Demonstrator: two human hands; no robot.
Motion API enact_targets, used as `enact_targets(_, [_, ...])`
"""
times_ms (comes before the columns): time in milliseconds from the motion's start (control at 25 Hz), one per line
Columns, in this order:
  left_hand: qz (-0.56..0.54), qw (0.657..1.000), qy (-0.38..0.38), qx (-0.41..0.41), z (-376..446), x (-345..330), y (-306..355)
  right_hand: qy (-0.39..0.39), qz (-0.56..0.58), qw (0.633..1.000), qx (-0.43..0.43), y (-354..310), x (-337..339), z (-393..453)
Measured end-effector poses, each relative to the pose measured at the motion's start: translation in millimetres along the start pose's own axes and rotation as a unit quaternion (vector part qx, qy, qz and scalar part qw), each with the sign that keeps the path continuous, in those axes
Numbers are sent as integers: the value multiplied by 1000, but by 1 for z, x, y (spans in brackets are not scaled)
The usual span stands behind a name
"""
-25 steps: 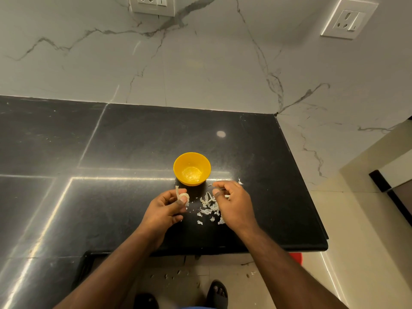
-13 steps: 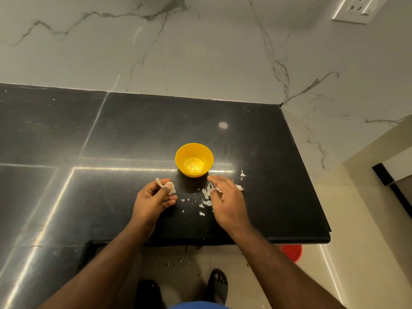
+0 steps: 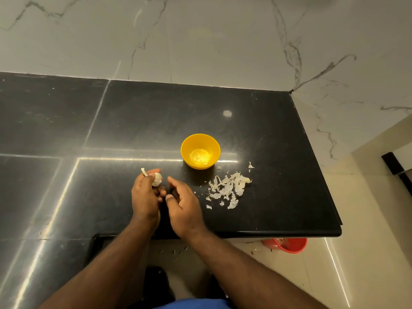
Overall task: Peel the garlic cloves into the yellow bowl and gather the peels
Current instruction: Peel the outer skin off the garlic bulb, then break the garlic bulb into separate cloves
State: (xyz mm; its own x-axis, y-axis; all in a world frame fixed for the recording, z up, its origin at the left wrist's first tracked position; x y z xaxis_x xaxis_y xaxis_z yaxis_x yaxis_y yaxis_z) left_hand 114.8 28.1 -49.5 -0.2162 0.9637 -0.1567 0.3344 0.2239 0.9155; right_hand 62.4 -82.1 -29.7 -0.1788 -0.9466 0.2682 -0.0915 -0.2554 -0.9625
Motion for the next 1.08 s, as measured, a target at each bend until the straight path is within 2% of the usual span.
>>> enact_targets(120, [75, 996, -32, -37, -2, -5, 2, 2, -47, 998, 37, 4, 8, 2])
enact_targets(280, [160, 982, -72, -74, -7, -11, -1, 80, -93, 991, 47, 22, 63, 16])
enact_targets(520, [214, 966, -103, -101, -13, -18, -2, 170, -110, 979, 20, 54, 154, 40])
enact_targets(640, [213, 967, -95, -99, -13, -19, -2, 217, -117, 969, 18, 54, 176, 44])
enact_targets(720, [206, 970, -91, -97, -13, -21, -2, 184, -146, 969, 72, 37, 156, 38])
enact_targets(840, [209, 967, -103, -104, -15, -28, 0, 20, -219, 960, 173, 20, 82, 17])
enact_targets(920, [217, 964, -112, -110, -16, -32, 0, -82, -286, 934, 196, 24, 44, 11])
enact_targets(1000, [221, 962, -114, -113, -16, -32, 0, -109, -353, 905, 209, 27, 34, 14])
enact_targets(1080, [229, 960, -114, -115, -15, -29, -2, -101, -405, 885, 207, 31, 44, 20])
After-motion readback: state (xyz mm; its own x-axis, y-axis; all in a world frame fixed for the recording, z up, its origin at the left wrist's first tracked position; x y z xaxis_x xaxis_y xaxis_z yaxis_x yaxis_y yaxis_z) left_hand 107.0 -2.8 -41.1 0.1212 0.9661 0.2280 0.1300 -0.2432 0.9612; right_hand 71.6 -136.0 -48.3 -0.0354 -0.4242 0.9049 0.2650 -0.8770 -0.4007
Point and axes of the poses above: each hand's wrist, its own z-axis towards the middle knuckle, its own x-axis out of the back of the hand, y = z × x, the point moved 7 cm from there along z, towards the middle knuckle, and after that the axes turned 3 degrees about z, right-handed, at the moved point
